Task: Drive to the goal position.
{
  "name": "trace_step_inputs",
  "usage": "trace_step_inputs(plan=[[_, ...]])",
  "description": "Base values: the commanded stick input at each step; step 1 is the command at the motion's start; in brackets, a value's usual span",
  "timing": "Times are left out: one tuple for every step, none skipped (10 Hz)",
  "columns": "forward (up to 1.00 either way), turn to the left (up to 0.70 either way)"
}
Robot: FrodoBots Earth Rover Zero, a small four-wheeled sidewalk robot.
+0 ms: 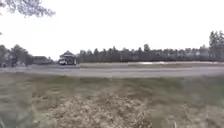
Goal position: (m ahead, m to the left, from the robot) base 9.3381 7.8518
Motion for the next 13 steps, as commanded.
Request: trace_step_inputs(plan=[[0.5,0.0],[0.5,0.0],[0.5,0.0],[0.5,0.0],[0.5,0.0],[0.5,0.0],[0.5,0.0],[0.5,0.0],[0.5,0.0],[0.5,0.0],[0.5,0.0],[0.5,0.0],[0.5,0.0]])
